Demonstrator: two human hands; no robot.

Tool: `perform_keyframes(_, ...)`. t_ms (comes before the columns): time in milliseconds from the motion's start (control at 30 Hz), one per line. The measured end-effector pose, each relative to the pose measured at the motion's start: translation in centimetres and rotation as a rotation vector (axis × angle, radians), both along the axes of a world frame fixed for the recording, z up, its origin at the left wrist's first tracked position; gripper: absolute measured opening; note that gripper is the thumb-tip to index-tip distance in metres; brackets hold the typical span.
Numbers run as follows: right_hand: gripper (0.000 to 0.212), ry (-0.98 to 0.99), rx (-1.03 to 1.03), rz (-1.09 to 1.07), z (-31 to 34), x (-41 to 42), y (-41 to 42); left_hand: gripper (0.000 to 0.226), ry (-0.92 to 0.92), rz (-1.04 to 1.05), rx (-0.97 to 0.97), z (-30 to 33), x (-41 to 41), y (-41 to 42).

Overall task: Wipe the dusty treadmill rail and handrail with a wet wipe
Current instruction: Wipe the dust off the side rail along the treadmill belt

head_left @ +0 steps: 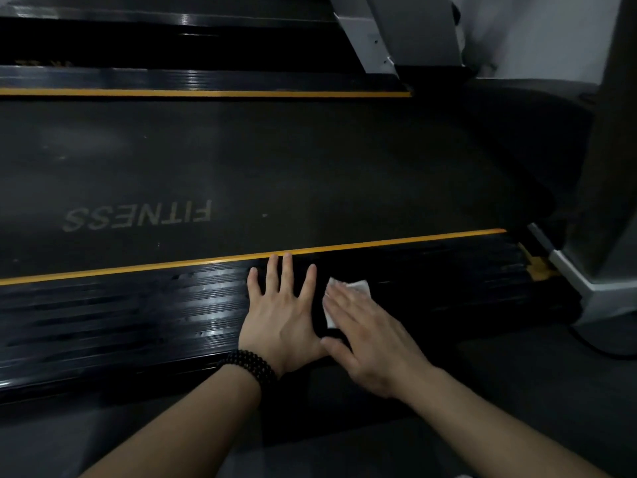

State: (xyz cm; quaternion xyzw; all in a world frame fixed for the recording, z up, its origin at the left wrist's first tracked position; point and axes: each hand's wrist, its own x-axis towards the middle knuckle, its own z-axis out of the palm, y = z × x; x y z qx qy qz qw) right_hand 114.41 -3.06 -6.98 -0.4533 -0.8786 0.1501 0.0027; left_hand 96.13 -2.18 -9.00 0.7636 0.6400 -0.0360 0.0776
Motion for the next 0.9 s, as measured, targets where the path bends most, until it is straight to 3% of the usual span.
perform_keyframes(267,0.093,-0.035,0.029,-0.162,0.3,0.1,1.5,0.12,-0.017,0.013,0.018,-0.1,0.1,-0.1)
perform_keyframes(400,0.082,-0.051,-0.009,-0.058,0.6,1.2,-1.1,0.125,-0.011,0.013,0.012,0.1,0.0,-0.1)
perform_keyframes(500,0.081,-0.071,0.031,-0.108,1.0,2.0,-0.6,0.126,-0.016,0.017,0.027,0.2,0.1,-0.2)
perform_keyframes(600,0.074,-0.013,0.024,-0.133,0.9,0.5,0.7,0.121,-0.015,0.014,0.018,0.1,0.1,-0.1)
perform_keyframes(700,0.063,0.077,0.014,-0.025,-0.2,-0.5,0.5,0.12,-0.023,0.007,0.013,0.0,0.0,-0.1)
perform_keyframes(900,0.046,0.266,0.248,-0.023,-1.0,2.0,0.0,0.114,-0.003,-0.048,0.071,0.3,0.3,-0.2)
